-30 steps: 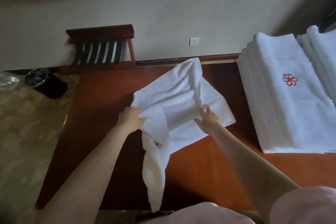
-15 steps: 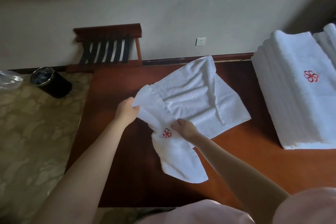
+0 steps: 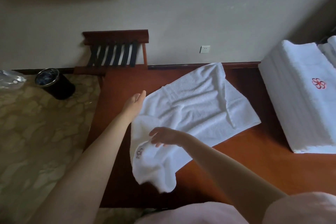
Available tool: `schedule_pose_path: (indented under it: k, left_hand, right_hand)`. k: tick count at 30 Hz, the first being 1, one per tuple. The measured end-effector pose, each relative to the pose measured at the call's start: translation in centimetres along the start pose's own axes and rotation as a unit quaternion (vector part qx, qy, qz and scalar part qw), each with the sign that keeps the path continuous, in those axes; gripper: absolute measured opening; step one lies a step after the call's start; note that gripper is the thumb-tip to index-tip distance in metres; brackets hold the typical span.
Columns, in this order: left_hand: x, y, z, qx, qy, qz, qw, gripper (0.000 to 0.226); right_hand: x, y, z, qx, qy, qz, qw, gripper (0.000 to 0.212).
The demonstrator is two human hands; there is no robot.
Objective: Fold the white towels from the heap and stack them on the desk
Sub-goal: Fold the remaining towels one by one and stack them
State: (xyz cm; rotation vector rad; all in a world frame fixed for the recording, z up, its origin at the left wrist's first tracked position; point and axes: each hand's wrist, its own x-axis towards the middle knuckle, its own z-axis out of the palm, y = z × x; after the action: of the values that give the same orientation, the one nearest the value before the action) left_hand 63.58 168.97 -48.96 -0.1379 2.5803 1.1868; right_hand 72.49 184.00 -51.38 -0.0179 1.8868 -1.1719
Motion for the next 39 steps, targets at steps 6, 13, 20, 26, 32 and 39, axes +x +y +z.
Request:
schedule_pose_path:
  k: [6,13,20,26,32,39]
  left_hand:
    - [1.6,3.1,4.5,0.034,-0.09,-0.001,0.995,0.034]
    - [3.9,9.3,12.9,0.129,-0.213,0.042,0.968,0.023]
    - [5.9,14.7,18.9,0.14,-0.226,0.041,0.963,0.033]
    - [9.2,17.5,22.4,0.187,-0.204,0.049,0.96,0.044]
    - [11.7,14.9,23.2,0.348,-0.226,-0.004,0.91,0.077]
    - [9.6,11.7,24.4,0.327,-0.196,-0.099,0.919,0.105]
  right_hand:
    - [-2.6,5.7,-7.0,0.042,0.207,0.061,0.976,0.023]
    - [-7.1,13.5,-13.5,0.036,0.332,0.145,0.931,0.025]
    - [-9.3,18.2,-18.8,-0.123,0.362,0.216,0.898,0.072]
    - [-8.4,19.2,-21.5,-0.235,0.256,0.233,0.908,0.104]
    - [-7.6,19.8,-24.4,-0.261,0.236,0.205,0.913,0.098]
    - [-5.7,19.3,-27.9,-0.295,0.237,0.172,0.909,0.097]
